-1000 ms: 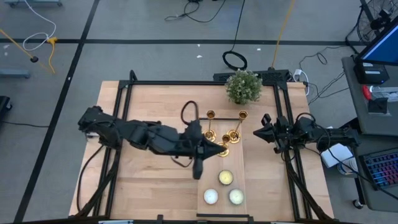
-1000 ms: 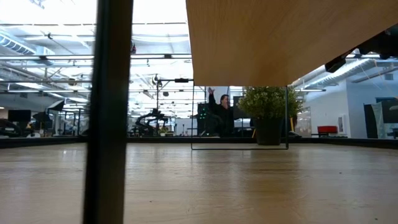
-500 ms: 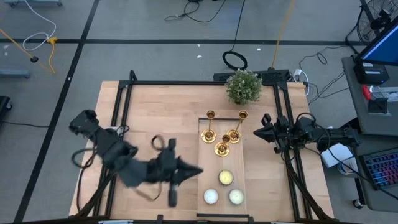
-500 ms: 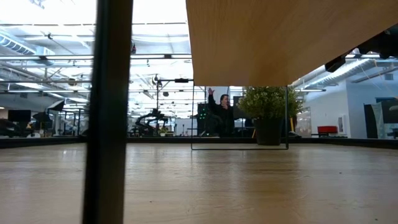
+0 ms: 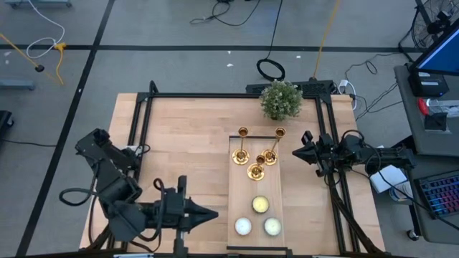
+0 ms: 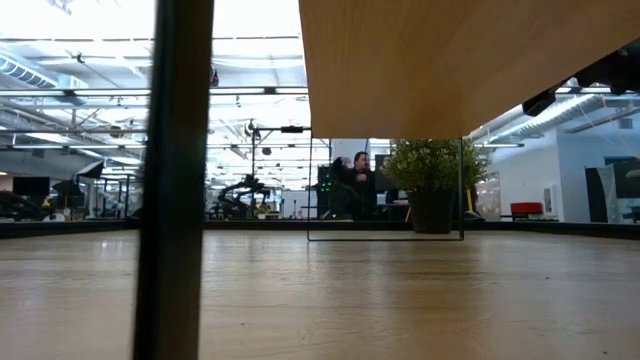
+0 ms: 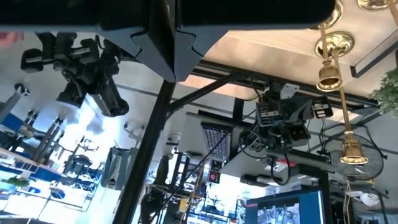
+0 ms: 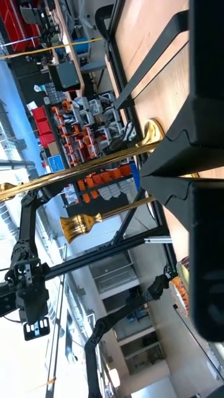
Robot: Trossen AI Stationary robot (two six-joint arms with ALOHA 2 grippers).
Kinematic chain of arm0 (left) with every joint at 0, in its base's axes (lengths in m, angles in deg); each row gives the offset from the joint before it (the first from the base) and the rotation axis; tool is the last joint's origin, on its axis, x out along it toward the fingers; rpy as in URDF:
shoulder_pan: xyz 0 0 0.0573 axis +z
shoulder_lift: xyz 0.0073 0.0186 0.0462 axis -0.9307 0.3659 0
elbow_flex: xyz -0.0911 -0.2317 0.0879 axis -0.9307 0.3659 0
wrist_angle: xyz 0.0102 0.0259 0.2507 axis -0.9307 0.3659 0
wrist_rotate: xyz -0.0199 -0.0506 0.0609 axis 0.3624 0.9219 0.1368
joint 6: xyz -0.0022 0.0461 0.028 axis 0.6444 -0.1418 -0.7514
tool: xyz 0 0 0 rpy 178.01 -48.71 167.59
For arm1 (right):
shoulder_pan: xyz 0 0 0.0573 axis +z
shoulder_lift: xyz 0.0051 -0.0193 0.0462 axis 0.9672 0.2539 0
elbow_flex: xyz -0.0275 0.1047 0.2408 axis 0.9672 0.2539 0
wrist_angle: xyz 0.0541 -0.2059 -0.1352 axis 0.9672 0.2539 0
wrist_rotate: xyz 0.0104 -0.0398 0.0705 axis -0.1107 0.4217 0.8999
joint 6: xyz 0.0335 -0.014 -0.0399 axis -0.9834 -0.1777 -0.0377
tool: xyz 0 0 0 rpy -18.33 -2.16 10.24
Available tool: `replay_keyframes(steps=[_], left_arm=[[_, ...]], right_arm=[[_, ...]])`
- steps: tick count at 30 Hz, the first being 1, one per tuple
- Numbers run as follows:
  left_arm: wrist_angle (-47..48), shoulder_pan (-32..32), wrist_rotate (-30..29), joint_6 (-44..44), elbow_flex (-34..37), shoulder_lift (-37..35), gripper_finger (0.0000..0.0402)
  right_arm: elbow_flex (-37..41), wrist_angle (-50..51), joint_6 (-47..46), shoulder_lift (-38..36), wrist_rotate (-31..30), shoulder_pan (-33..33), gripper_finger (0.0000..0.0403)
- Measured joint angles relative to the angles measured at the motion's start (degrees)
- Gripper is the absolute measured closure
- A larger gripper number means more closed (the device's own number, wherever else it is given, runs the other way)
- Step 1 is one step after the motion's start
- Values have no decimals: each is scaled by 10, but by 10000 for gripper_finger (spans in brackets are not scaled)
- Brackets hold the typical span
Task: Pick & Place candle stick holders
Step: Put the red patterned scented candle on the shelf
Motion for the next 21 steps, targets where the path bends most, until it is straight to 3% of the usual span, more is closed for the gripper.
replay_keyframes(steps=[5,13,21], left_arm=[[-12,15,11,11,0,3,401],[-109,112,214,23,1,80,401],[-132,183,300,32,1,160,401]], right_arm=[[0,0,0,0,0,0,399],[0,-2,0,0,0,0,399],[0,-2,0,0,0,0,398]])
